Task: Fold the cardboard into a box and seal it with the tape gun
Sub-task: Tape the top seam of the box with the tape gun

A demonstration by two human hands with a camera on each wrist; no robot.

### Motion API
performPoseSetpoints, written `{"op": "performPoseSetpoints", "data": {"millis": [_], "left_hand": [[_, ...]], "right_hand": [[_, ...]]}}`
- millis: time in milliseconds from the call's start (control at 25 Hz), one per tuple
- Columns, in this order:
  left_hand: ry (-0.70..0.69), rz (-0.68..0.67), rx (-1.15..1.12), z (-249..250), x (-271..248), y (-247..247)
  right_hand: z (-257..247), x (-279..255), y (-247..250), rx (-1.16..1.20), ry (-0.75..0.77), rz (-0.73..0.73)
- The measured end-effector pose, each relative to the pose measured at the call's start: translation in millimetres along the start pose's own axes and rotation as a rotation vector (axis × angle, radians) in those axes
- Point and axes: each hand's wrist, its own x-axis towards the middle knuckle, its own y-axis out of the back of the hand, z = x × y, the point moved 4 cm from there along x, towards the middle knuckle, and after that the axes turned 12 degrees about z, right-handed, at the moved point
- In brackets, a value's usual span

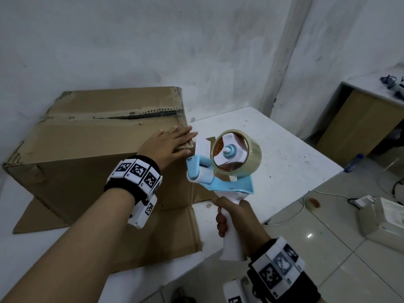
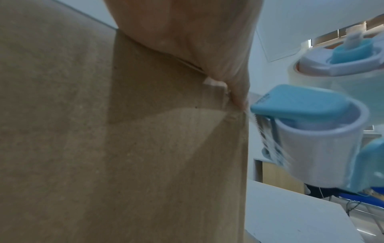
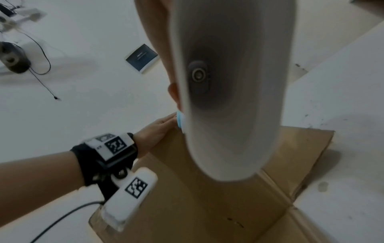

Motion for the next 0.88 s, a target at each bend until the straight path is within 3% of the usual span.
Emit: {"op": "performPoseSetpoints", "data": {"millis": [560,880], "left_hand": [[0.054,0.043,-0.093,-2,4,0],[0.006,0.075,0.067,7,0,-2]], "right_hand": [[13,10,7,0.024,0.015,0.040],[8,17,-2,0.011,0.007,0.050]]}}
